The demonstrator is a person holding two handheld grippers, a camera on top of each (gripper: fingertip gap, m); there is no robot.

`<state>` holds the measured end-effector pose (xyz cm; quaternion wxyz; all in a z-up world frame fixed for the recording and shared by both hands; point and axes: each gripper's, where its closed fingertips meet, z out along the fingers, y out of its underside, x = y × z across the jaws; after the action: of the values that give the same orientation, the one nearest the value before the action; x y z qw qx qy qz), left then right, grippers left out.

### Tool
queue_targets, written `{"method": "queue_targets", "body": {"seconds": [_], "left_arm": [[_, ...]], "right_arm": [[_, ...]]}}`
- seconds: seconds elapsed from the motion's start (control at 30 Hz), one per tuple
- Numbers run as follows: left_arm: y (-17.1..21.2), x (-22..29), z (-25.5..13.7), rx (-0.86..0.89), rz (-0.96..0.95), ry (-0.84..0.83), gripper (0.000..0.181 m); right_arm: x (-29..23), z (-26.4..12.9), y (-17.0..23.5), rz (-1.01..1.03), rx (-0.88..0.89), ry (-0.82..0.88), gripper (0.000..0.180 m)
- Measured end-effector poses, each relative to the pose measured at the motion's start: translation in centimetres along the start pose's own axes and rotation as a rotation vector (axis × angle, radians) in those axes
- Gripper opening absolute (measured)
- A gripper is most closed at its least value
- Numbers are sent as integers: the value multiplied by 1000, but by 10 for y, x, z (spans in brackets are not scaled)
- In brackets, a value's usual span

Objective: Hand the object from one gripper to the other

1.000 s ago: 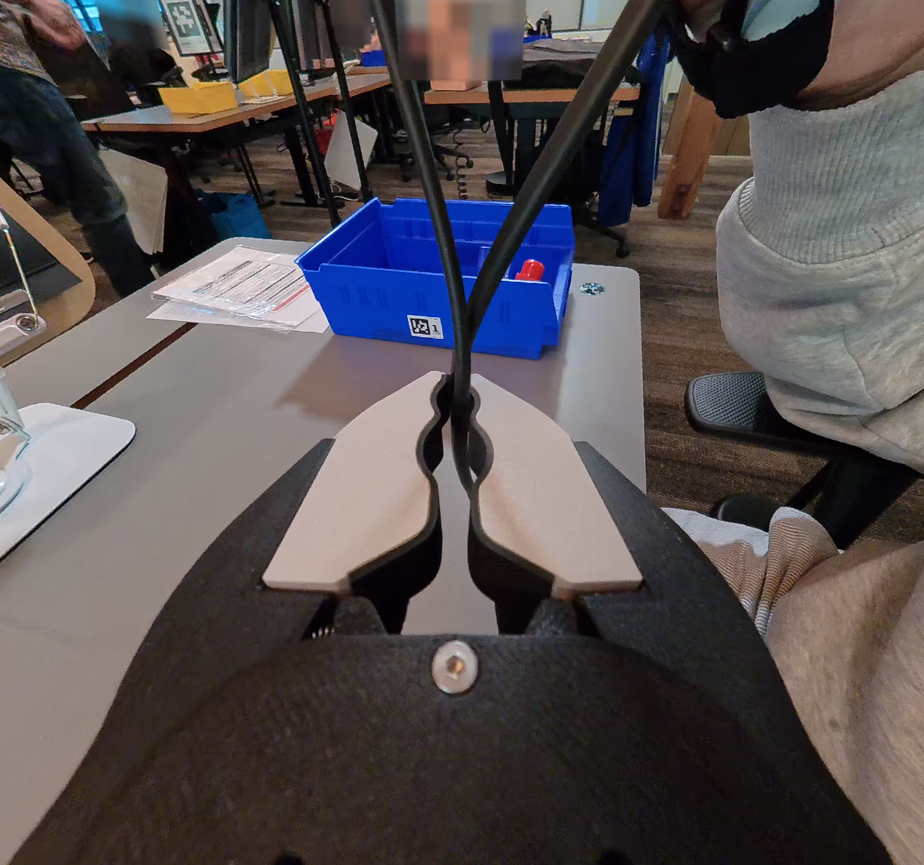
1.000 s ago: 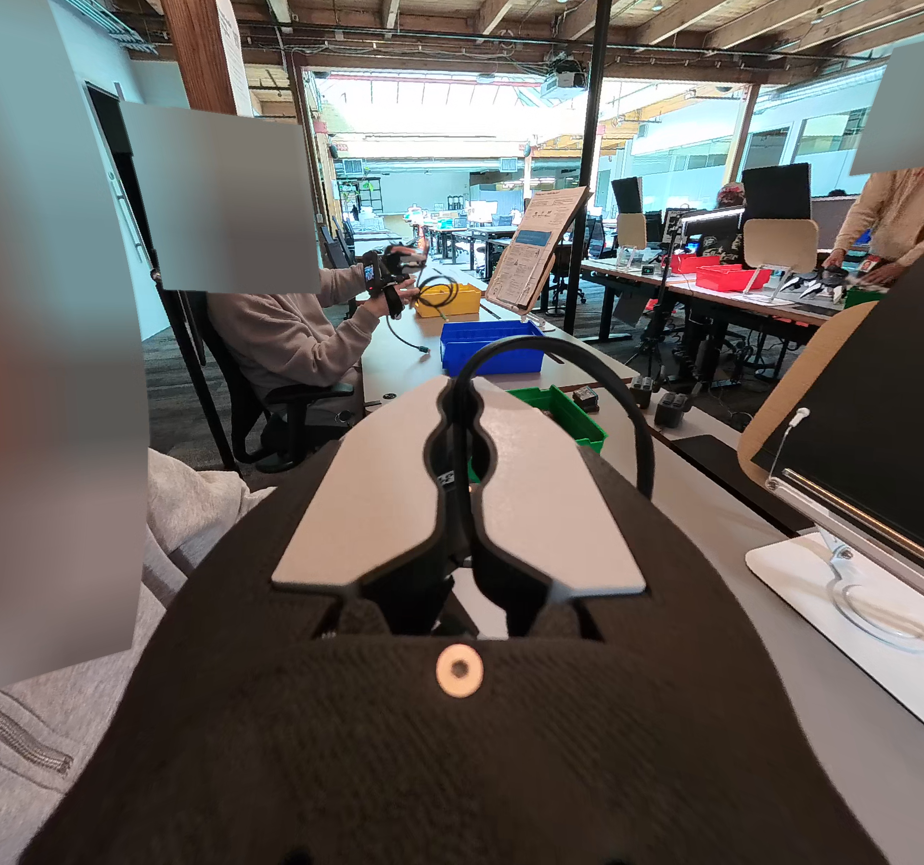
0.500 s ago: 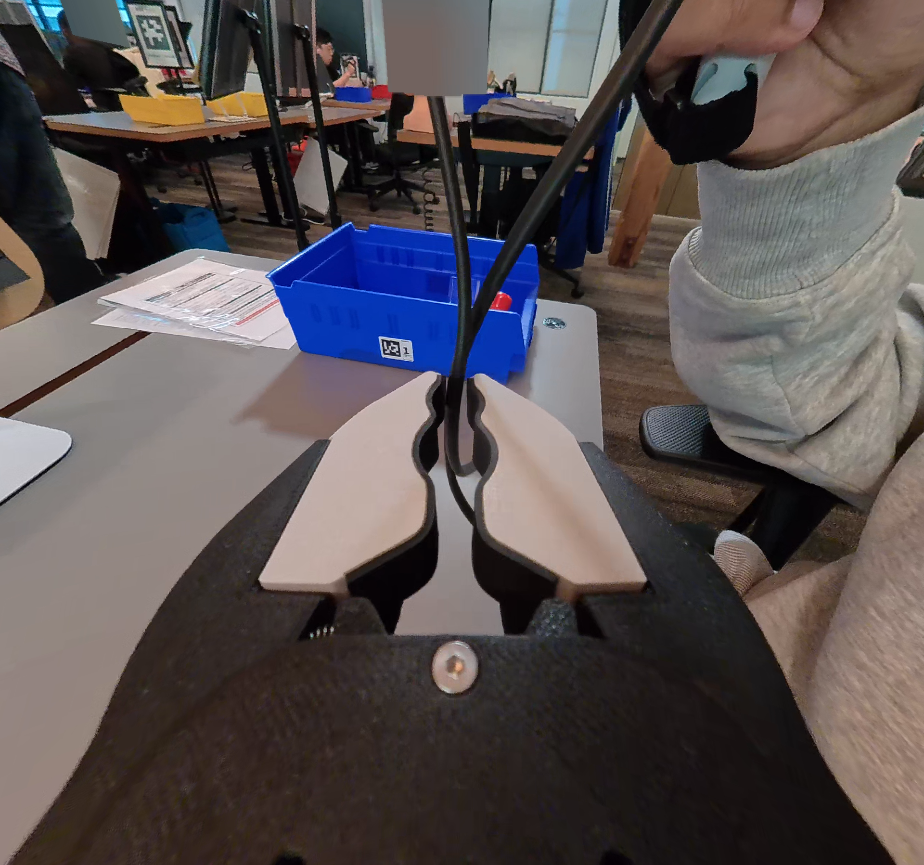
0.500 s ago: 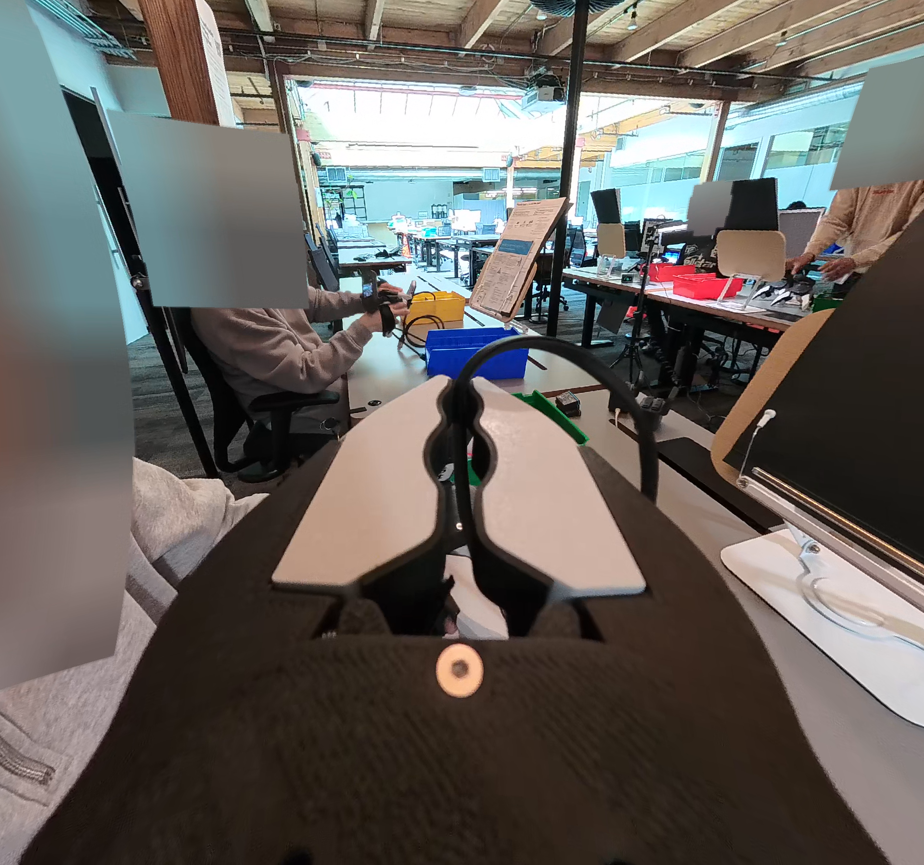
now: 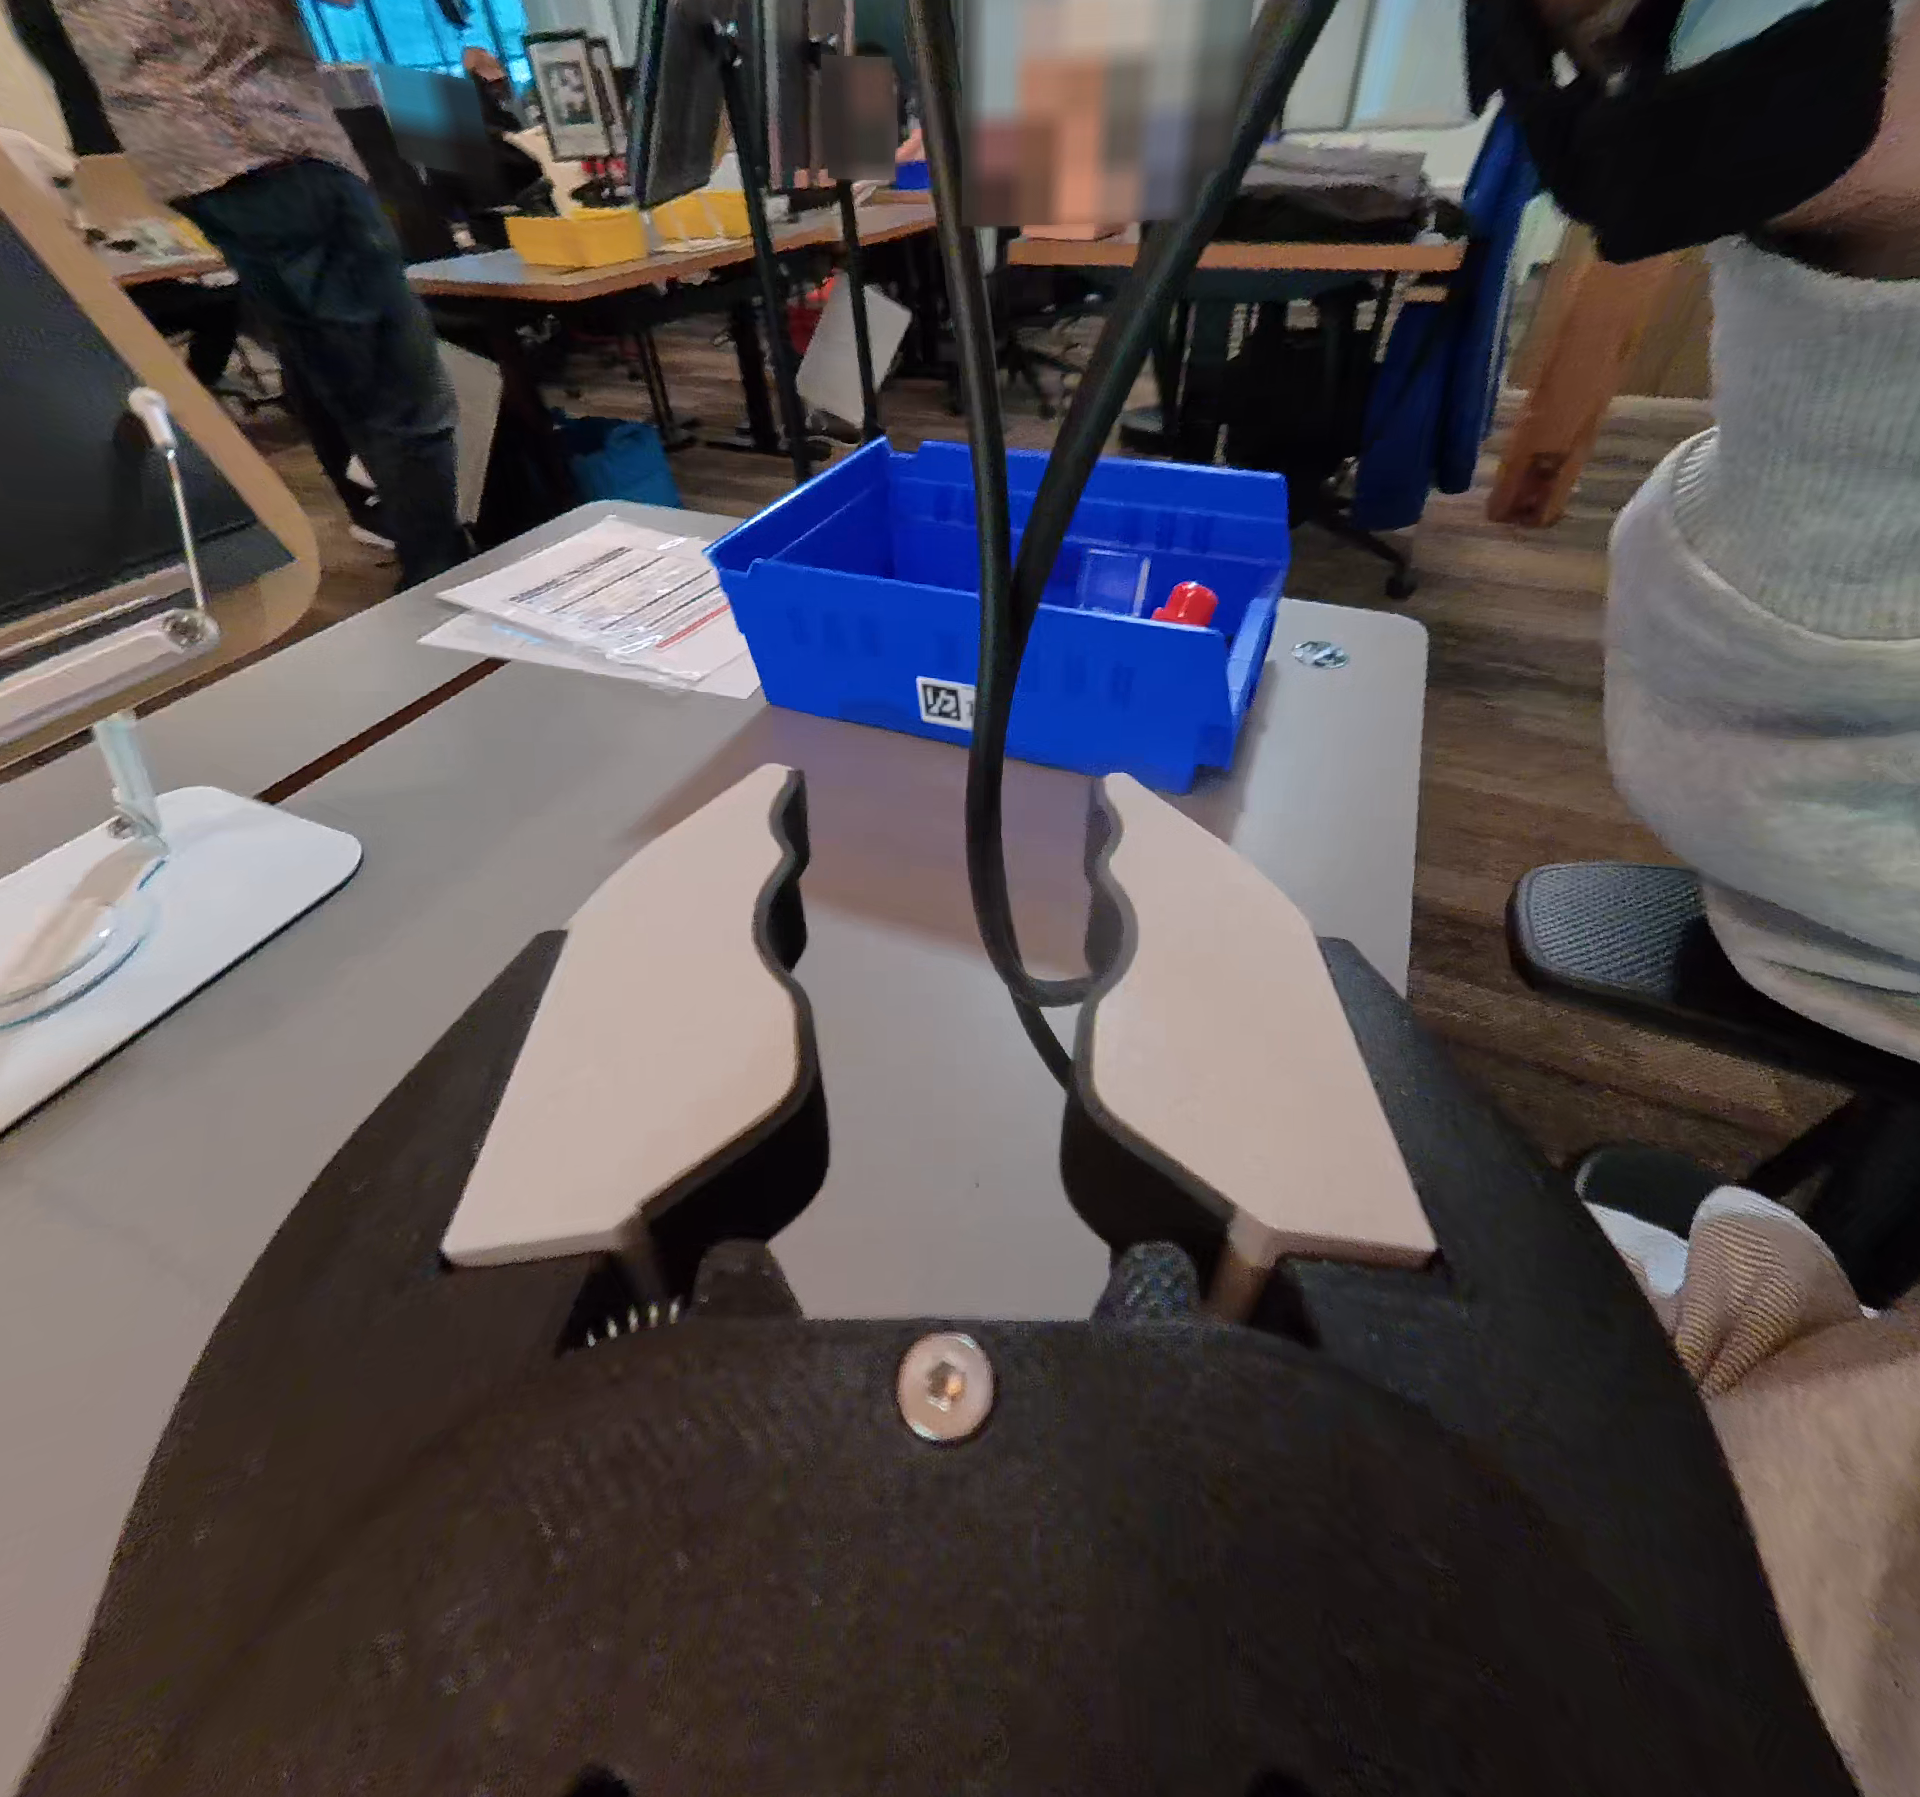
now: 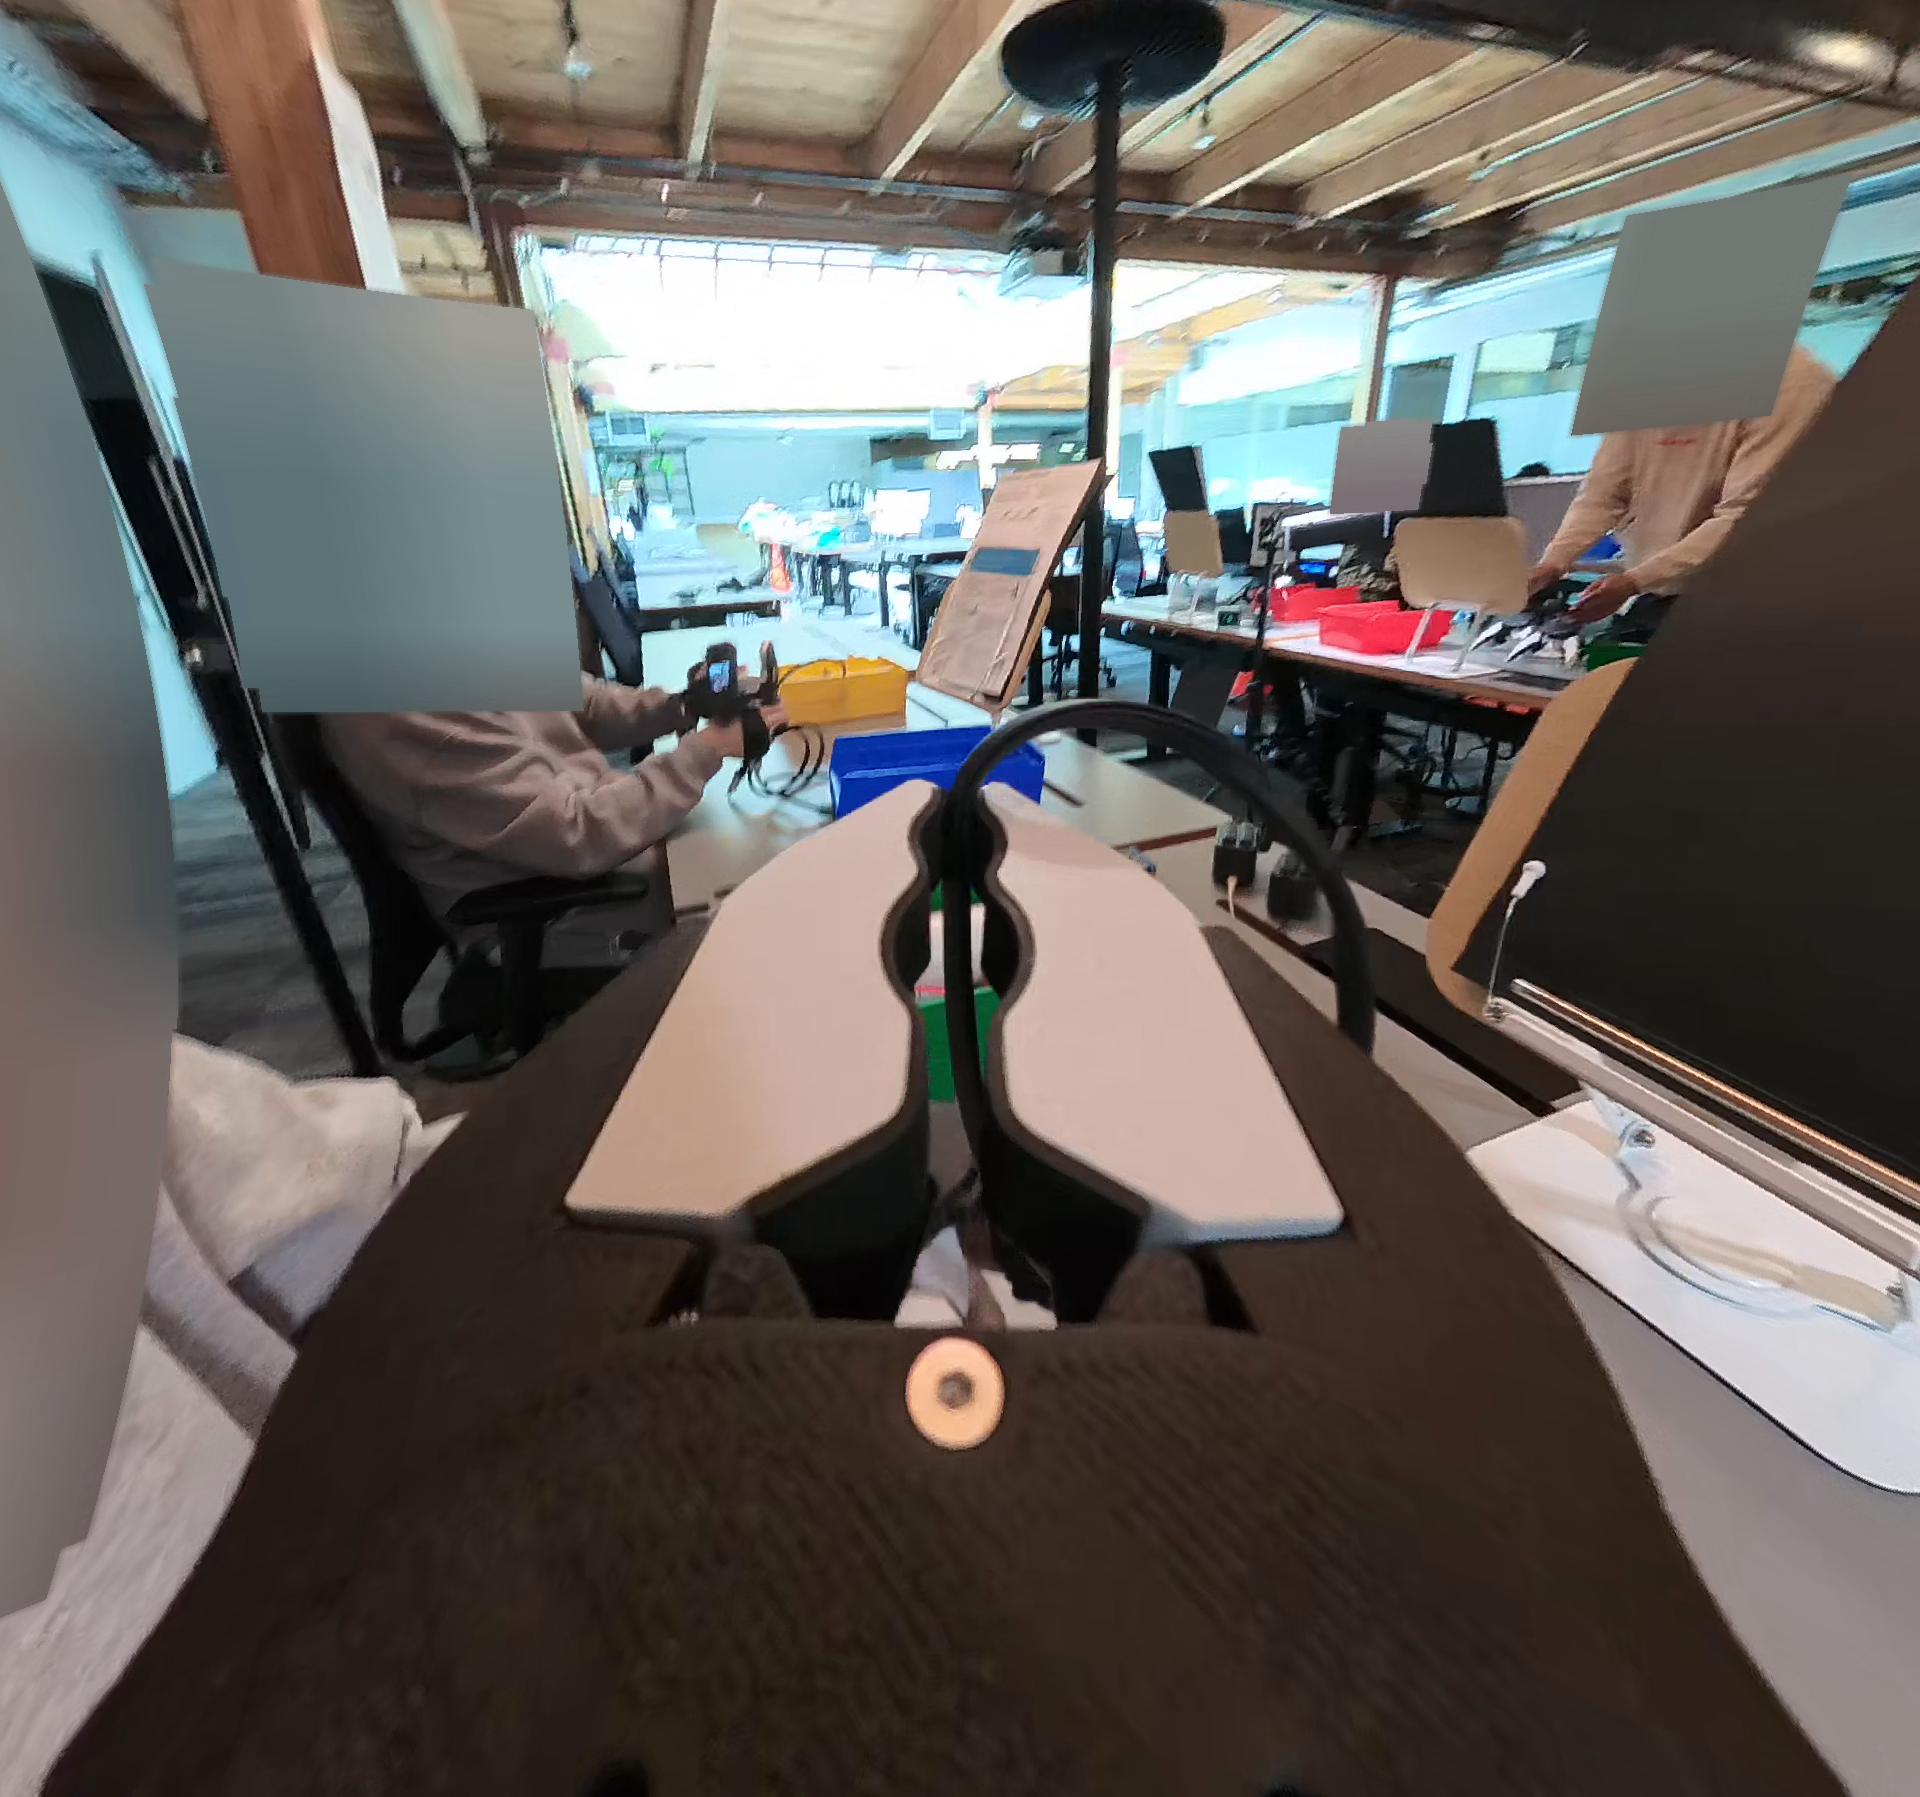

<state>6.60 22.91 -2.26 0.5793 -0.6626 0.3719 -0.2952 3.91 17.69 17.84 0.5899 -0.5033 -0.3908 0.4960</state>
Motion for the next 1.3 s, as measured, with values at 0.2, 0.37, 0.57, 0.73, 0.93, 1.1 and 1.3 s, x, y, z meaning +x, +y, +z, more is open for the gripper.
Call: {"method": "queue_targets", "body": {"seconds": [0.2,0.37,0.57,0.73,0.93,1.1,1.3], "left_arm": [[1,3,2,1,38,-17,52],[-8,6,-1,79,-41,26,54],[-11,-14,-8,87,29,-151,58],[-19,0,-9,120,119,-150,54],[-28,9,-14,156,148,-169,42],[-31,14,-15,178,182,-190,40],[-33,17,-16,187,221,-216,39]], "right_arm": [[-9,-2,-8,90,55,-77,5],[-8,2,-4,86,40,-81,5],[-5,3,-3,11,55,-7,5],[-4,6,-4,-3,72,14,5],[-5,6,-7,6,119,27,5],[-9,11,-5,-12,124,28,5],[-18,15,-1,-18,110,9,6]]}}
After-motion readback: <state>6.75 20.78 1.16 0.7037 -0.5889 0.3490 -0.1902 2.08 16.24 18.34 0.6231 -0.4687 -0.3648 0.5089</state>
